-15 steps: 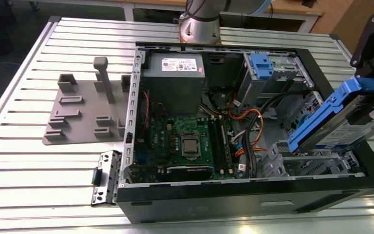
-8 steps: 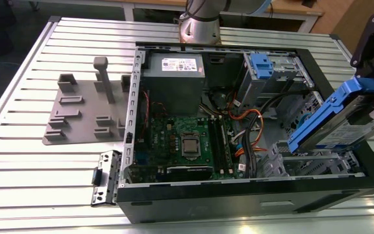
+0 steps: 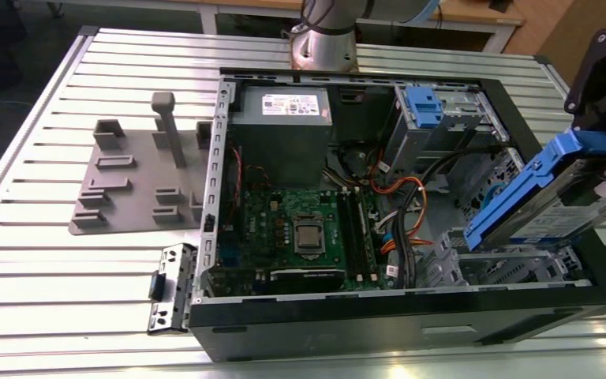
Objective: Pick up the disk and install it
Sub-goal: 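Insert the disk into the insertion slot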
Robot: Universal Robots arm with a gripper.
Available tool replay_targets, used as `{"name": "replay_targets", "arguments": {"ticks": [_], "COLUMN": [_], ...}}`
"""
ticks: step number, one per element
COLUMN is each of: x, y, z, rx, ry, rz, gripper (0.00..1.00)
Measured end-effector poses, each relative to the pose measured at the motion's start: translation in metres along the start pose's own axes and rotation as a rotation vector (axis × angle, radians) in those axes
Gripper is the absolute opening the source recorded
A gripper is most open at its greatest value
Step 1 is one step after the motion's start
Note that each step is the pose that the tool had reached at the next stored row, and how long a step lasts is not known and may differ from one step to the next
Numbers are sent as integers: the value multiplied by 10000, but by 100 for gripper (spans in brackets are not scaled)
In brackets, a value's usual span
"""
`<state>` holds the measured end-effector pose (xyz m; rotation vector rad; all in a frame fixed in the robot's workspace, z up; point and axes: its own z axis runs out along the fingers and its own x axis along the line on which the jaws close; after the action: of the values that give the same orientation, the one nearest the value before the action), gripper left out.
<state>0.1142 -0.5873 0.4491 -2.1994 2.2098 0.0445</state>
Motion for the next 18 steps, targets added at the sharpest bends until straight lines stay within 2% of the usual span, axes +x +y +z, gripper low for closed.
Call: {"name": "replay_targets", "arguments": {"ticks": [8,18], "x": [-3,-64], "y": [0,-1], "z": [115,191], "rx": [-11,-15], "ry": [-28,-38], "rz": [-17,-128], "gripper": [36,36]}}
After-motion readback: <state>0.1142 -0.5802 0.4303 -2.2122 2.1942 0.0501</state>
